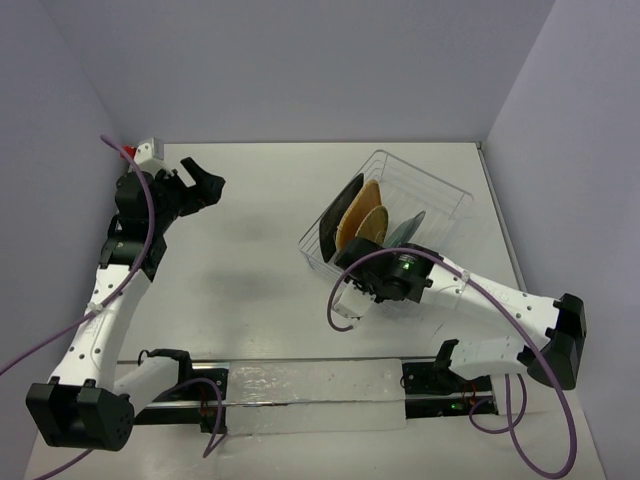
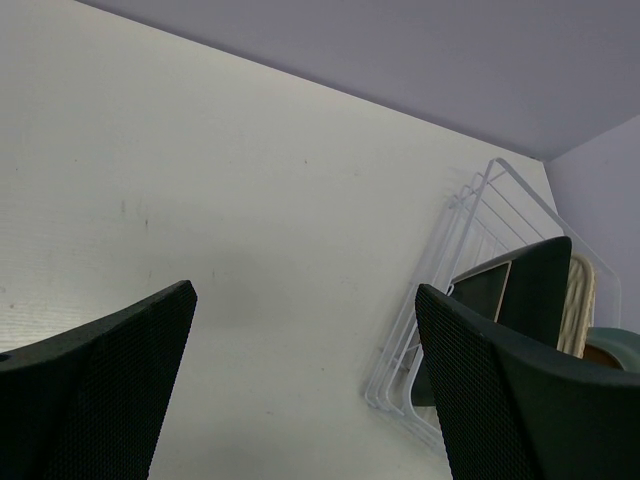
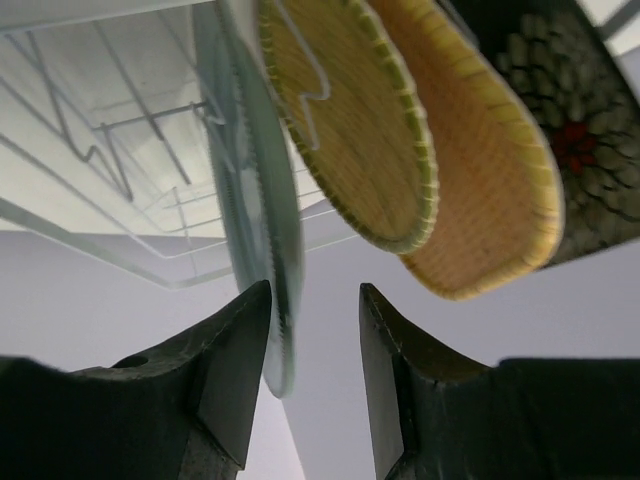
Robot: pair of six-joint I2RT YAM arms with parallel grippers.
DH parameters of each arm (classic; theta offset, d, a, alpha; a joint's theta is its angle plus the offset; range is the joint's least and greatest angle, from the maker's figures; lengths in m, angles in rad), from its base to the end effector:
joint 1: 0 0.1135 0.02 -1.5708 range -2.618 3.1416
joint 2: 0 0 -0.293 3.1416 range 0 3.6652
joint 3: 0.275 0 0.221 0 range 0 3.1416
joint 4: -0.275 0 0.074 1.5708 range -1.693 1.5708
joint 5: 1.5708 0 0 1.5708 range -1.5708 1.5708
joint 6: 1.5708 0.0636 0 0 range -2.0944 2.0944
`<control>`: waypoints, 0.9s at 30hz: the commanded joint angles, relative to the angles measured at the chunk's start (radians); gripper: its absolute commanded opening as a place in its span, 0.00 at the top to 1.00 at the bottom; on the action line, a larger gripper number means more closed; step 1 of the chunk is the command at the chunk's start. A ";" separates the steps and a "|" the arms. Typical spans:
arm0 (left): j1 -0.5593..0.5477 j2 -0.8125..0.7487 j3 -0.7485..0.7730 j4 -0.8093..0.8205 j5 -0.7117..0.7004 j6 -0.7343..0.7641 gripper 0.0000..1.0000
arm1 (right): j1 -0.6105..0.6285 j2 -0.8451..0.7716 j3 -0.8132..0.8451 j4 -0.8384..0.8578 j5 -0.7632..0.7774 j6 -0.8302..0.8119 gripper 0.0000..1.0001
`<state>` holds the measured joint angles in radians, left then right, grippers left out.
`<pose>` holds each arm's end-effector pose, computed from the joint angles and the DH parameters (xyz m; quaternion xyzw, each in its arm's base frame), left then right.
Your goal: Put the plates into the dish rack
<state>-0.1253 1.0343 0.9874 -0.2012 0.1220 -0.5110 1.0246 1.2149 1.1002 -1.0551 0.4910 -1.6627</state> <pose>0.2158 -0.0350 0.3816 -0.1142 0.7803 -0.2375 0.5672 0.1227 0.1441 0.3036 -0.9153 0.2612 -0.2868 0.1087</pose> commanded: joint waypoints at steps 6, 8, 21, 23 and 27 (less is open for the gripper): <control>-0.007 -0.040 0.019 -0.007 -0.016 0.020 0.02 | 0.095 -0.002 0.094 0.028 -0.031 0.054 0.48; -0.007 -0.045 0.019 -0.011 -0.013 0.023 0.02 | 0.128 -0.004 0.111 0.030 -0.057 0.064 0.48; -0.007 -0.086 0.019 -0.007 -0.007 0.020 0.01 | 0.228 -0.074 0.197 0.382 -0.194 0.256 0.47; -0.007 -0.091 0.014 -0.003 -0.008 0.009 0.01 | 0.226 -0.091 0.214 0.499 -0.183 0.352 0.34; -0.007 -0.130 -0.006 -0.013 -0.050 -0.032 0.01 | 0.185 -0.111 0.297 0.762 -0.061 0.616 0.00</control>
<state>-0.1254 0.9570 0.9867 -0.2295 0.1062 -0.5059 1.2427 1.1648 1.2769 -0.6662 0.3387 -1.3437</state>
